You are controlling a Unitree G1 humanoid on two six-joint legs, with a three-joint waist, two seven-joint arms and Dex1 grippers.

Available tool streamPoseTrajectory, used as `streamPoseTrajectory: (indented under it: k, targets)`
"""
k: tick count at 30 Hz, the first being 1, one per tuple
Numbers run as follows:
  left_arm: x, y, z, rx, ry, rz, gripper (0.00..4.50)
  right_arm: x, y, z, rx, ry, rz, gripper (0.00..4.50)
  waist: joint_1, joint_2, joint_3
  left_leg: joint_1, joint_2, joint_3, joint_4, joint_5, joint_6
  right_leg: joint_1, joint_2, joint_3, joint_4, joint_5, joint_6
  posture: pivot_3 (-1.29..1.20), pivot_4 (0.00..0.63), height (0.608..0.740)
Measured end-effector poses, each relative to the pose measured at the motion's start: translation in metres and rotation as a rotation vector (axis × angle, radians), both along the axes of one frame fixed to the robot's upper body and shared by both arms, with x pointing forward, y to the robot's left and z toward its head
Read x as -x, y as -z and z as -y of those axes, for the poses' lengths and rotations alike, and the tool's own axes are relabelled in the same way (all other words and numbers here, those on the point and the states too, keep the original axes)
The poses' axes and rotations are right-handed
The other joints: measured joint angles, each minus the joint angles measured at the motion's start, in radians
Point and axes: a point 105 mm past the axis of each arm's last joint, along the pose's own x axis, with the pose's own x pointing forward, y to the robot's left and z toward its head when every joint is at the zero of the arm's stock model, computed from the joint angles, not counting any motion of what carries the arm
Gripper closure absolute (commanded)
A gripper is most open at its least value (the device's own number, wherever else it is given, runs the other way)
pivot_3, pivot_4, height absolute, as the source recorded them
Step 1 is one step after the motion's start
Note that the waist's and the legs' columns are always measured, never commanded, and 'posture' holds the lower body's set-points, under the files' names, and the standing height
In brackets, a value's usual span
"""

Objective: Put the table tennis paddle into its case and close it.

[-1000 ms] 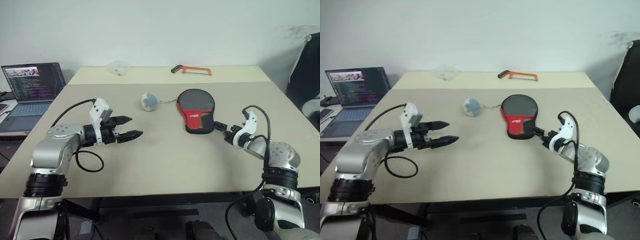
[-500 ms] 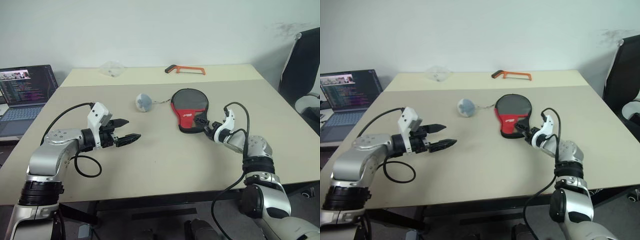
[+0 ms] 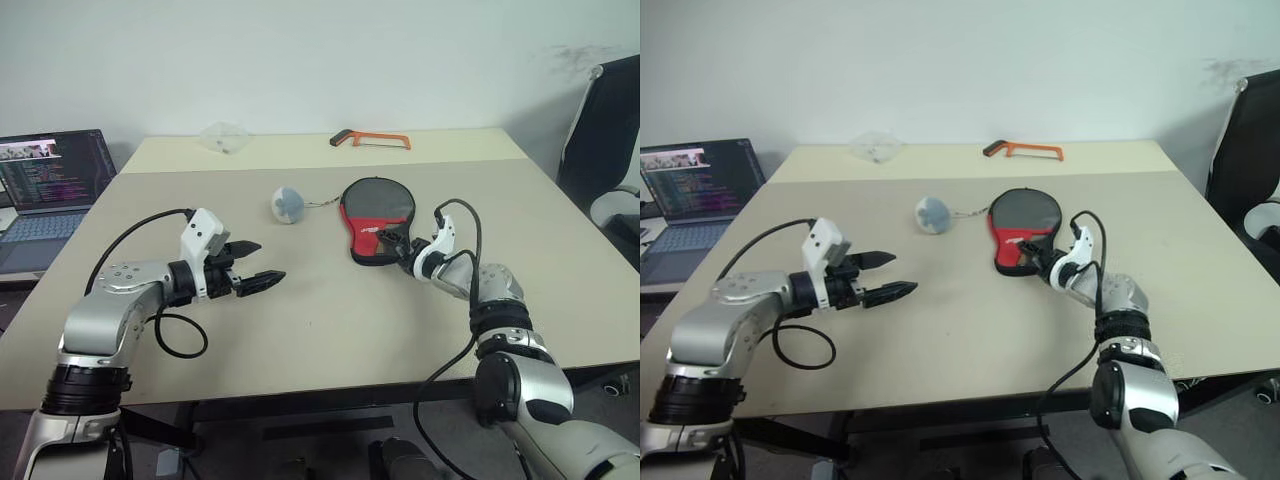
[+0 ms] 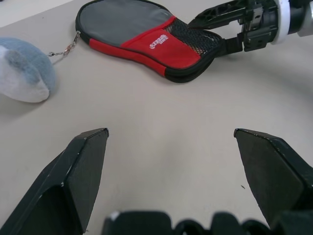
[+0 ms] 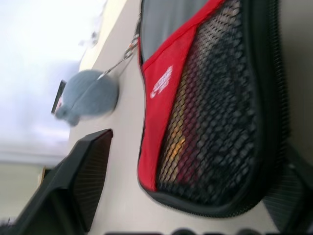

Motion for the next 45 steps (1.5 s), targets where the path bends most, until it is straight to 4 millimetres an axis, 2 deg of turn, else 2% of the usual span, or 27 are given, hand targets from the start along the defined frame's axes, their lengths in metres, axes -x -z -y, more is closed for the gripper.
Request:
streamPoseTrajectory:
  k: [6,10,15,19,26,29,32,39,45]
  targets:
    - [0.000,0.000,0.001,-0.001,0.004,0.001,0.00,0.003,0.011,-0.001,0.012,0.002,-0.035,3.13,0.000,0.000,0.000,0.000,0.000,0.000,-0.001,0.000,0.000,0.000,0.000,0.000,0.000,0.000,0.000,0.00,0.150,0.740]
    - [0.000,0.000,0.002,-0.005,0.011,0.000,0.00,0.010,0.002,-0.012,0.001,-0.067,0.012,4.48,0.000,0.000,0.000,0.000,0.000,0.000,-0.001,0.000,0.000,0.000,0.000,0.000,0.000,0.000,0.000,0.00,0.150,0.740]
    - [0.000,0.001,0.003,-0.006,0.015,0.001,0.00,0.024,0.004,-0.023,-0.005,-0.130,0.008,4.48,-0.001,0.000,0.000,0.000,0.001,-0.001,-0.001,0.000,0.000,-0.001,0.000,-0.001,0.000,0.000,0.000,0.00,0.150,0.740]
    - [0.001,0.001,0.004,-0.008,0.031,0.003,0.00,0.051,0.008,-0.029,0.014,-0.233,-0.001,4.48,0.001,0.000,0.000,-0.001,0.001,-0.002,-0.001,0.000,0.000,-0.001,0.000,-0.001,0.000,0.000,0.000,0.00,0.150,0.740]
    - [0.000,0.001,0.005,-0.016,0.041,0.002,0.00,0.111,0.018,-0.030,0.045,-0.397,-0.043,4.48,0.005,0.000,0.000,-0.001,0.001,-0.003,-0.002,0.000,0.000,-0.002,0.000,-0.003,0.000,-0.001,0.000,0.00,0.150,0.740]
    - [-0.001,0.003,0.005,-0.022,0.047,-0.011,0.00,0.151,0.027,-0.027,0.063,-0.469,-0.054,4.48,0.010,0.000,0.000,-0.002,0.001,-0.003,-0.002,0.000,0.000,-0.002,0.000,-0.004,0.000,-0.004,0.003,0.00,0.150,0.740]
    - [-0.002,0.006,0.006,-0.031,0.051,-0.025,0.00,0.172,0.032,-0.026,0.086,-0.493,-0.055,4.48,0.008,0.000,0.000,-0.001,0.000,-0.002,-0.002,0.000,0.000,-0.001,0.000,-0.003,-0.001,-0.004,0.005,0.00,0.150,0.740]
    - [-0.006,0.002,0.009,-0.041,0.076,-0.010,0.00,0.198,0.039,-0.023,0.096,-0.513,-0.078,4.48,0.009,-0.001,0.000,-0.001,0.000,-0.002,-0.002,0.000,0.000,-0.001,0.002,-0.002,-0.001,-0.005,0.005,0.00,0.150,0.740]
    - [-0.008,0.006,0.011,-0.050,0.092,-0.033,0.00,0.206,0.043,-0.022,0.094,-0.523,-0.103,4.48,0.009,-0.001,0.000,-0.001,0.000,-0.002,-0.002,0.000,0.000,-0.001,0.002,-0.002,-0.001,-0.005,0.006,0.00,0.150,0.740]
